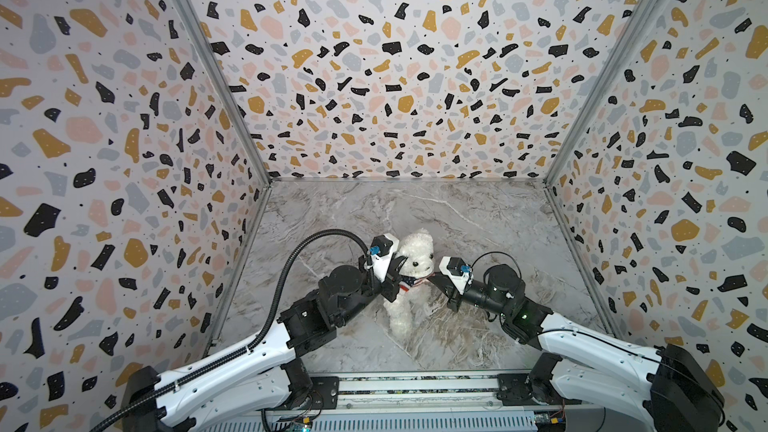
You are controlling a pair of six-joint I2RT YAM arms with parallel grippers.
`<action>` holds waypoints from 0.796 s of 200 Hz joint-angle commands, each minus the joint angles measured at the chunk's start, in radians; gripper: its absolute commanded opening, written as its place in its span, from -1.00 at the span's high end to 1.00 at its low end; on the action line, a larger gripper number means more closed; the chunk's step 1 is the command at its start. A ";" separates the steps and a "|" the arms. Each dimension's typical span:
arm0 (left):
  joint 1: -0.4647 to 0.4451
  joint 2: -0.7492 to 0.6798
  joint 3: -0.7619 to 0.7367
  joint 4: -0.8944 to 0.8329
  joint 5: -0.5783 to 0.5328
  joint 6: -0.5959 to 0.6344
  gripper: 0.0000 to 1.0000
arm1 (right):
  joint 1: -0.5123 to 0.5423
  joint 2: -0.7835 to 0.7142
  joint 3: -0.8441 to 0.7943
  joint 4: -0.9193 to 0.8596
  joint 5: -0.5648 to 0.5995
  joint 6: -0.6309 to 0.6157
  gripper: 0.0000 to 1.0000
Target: Dress the teddy bear
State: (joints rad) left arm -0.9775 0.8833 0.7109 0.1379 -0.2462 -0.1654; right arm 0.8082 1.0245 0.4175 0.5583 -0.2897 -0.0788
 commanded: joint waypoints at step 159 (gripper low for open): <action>0.005 0.044 0.058 0.075 -0.267 -0.285 1.00 | 0.135 -0.154 0.006 -0.005 0.127 -0.059 0.20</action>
State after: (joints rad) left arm -0.9764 0.9138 0.7654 0.1268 -0.4725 -0.3912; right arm 0.9150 0.8764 0.3485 0.6041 -0.2440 -0.1261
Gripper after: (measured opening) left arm 0.072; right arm 0.403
